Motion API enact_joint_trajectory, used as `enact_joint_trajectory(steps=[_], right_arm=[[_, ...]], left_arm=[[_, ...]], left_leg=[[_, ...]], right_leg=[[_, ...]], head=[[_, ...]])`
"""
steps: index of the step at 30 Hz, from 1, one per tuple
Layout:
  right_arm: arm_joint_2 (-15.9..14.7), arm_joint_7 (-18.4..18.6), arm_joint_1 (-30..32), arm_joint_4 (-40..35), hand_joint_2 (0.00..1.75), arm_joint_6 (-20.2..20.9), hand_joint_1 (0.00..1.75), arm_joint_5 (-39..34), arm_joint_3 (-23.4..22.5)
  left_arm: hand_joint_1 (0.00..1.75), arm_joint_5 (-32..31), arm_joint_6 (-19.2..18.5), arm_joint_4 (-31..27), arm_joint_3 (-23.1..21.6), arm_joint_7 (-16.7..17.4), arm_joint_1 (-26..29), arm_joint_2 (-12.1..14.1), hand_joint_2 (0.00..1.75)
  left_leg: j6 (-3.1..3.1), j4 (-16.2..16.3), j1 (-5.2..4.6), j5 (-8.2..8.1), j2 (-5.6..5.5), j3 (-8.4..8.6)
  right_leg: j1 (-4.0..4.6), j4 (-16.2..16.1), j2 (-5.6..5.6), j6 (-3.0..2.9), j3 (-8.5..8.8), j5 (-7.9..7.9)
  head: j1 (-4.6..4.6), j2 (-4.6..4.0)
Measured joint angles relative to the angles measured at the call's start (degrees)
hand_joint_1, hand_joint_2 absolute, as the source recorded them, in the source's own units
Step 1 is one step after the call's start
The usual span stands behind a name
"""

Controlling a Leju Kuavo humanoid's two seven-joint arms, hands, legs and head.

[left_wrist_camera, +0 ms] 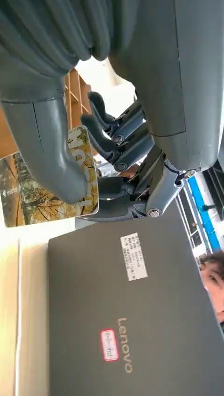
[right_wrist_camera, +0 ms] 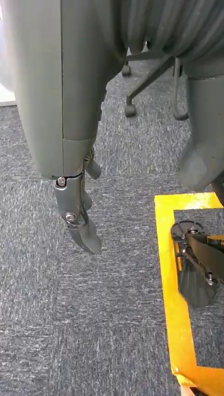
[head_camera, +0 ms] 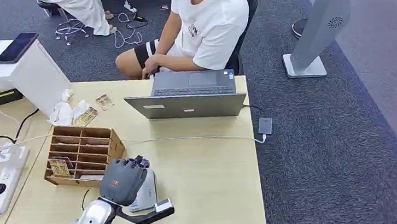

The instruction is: Pass the card to the sensor for recognition and then transmit it.

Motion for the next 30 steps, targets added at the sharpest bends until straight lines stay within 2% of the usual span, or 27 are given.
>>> enact_joint_trajectory(steps=[16, 30], right_arm=[[0.00, 0.61, 0.00, 0.00, 1.75, -0.02, 0.00, 0.81, -0.09], [0.00, 0.70, -0.15, 0.02, 1.75, 0.55, 0.00, 1.00, -0.55]], left_arm=[[1.75, 0.77, -1.88, 1.60, -0.41, 1.42, 1.52, 0.02, 1.75], [1.75, 1.09, -2.03, 3.04, -0.41, 1.84, 2.24, -0.31, 1.75]], left_leg=[[0.00, 0.00, 0.00, 0.00, 0.00, -0.01], [0.00, 0.00, 0.00, 0.00, -0.01, -0.02]], right_leg=[[0.00, 0.00, 0.00, 0.00, 0.00, 0.00], [0.00, 0.00, -0.02, 0.00, 0.02, 0.00]], head=[[0.02, 0.02], [0.00, 0.00]])
